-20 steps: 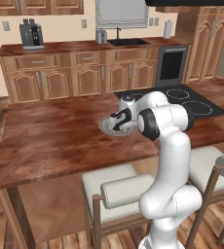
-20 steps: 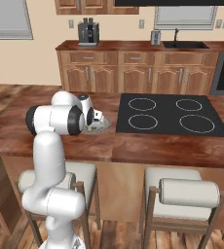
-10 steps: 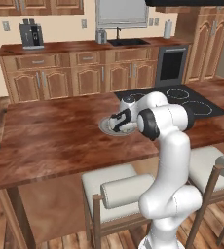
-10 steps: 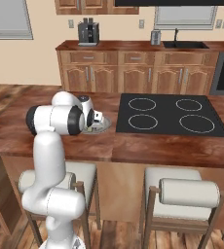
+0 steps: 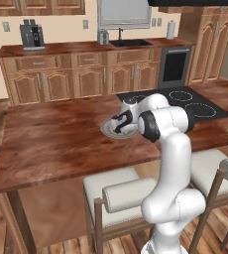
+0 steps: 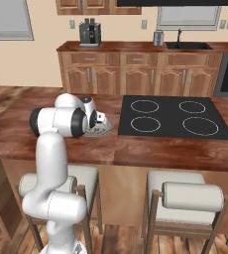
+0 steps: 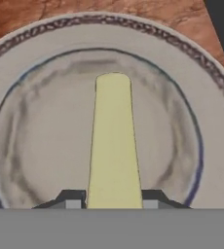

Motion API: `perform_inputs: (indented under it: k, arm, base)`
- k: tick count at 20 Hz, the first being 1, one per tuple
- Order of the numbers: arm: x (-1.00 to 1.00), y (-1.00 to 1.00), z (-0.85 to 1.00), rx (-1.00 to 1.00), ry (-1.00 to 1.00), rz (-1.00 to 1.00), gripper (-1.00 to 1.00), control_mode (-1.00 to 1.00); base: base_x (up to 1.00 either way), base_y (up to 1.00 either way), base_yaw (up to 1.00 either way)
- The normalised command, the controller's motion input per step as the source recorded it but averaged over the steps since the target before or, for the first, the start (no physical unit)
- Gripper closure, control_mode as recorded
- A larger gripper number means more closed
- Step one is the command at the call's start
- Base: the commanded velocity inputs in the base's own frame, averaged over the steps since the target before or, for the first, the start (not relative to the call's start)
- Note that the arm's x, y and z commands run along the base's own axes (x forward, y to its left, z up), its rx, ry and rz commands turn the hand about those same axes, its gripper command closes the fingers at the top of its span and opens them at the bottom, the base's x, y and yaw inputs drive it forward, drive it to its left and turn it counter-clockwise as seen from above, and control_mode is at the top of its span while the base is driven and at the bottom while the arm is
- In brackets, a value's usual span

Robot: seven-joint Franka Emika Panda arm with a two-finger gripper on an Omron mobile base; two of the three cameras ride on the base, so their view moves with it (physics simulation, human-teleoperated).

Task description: Retrieve the butter from the fridge and place it on a plate on the dining table. Then retrieve the butter knife by the fridge and place it near the plate.

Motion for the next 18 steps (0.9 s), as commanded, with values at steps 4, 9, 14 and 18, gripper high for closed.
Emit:
perform_inputs:
  k: [4,9,14,18]
  arm:
    - [0.36,0.0,0.0,0.0,0.0,-0.01,1.0,-1.0]
    - [0.6,0.0,-0.02,0.0,0.0,-0.09,1.0,-1.0]
    - [0.31,0.06,-0.01,0.0,0.0,-0.04,1.0,-1.0]
    - [0.12,0.11,0.0,0.0,0.0,0.0,-1.0,-1.0]
  base:
    - [0.0,0.0,0.0]
    - [0.0,0.0,0.0]
    - [0.0,0.0,0.0]
    - [0.0,0.0,0.0]
